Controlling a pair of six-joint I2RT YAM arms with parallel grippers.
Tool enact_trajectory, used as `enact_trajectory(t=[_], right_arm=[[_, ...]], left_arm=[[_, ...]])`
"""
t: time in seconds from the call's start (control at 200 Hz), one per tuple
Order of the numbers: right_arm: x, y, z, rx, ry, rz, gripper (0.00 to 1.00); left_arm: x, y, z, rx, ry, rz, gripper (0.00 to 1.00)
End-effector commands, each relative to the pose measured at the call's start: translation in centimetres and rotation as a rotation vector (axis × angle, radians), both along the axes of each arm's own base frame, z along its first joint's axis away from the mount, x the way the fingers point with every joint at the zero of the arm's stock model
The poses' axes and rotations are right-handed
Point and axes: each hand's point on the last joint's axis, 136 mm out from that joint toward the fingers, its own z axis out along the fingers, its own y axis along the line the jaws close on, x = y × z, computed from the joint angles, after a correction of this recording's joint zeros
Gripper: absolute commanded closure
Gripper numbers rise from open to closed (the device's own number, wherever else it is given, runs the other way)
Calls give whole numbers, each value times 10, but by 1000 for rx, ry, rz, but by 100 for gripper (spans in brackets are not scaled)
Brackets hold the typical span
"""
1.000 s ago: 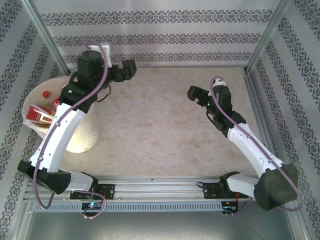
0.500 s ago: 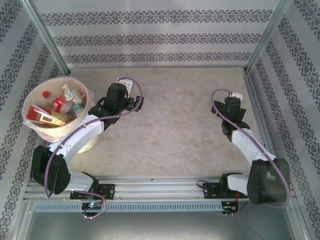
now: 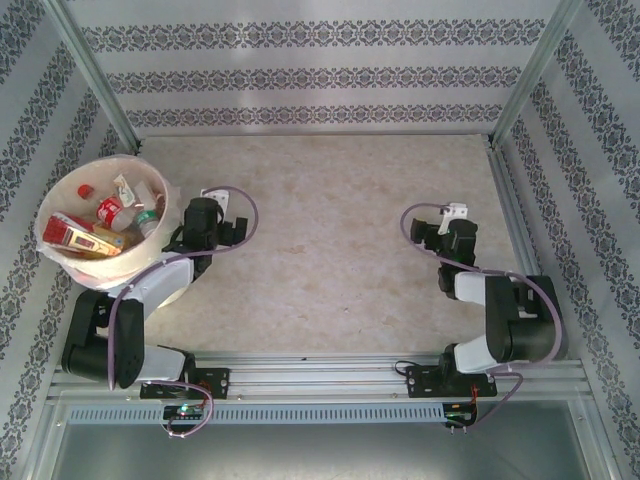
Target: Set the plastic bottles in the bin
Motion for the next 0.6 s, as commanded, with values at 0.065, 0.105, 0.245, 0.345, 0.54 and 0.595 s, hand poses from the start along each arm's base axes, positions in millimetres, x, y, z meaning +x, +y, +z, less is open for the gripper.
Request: enact_trajectory(t=[0.065,0.105,0.245,0.345,0.54,0.595], right_arm=[[13,10,21,-42,-106,47,2],[13,11,22,-47,-107,50,2],[12,11,21,-52,-91,47,2],[12,11,21,-52,-94,47,2],[12,11,21,-51,-96,47,2],[12,11,21,-51,-96,46,2]], left_arm=[[7,10,-15,-37,-69,-3,0],[11,9,-21,-35,-70,-12,1],[27,11,-27,-10,-91,-26,1],[28,26,-31,-106,-95,-1,1],[10,47,-30,-158,-279,77,0],[10,49,-35,-133,-223,105,0]])
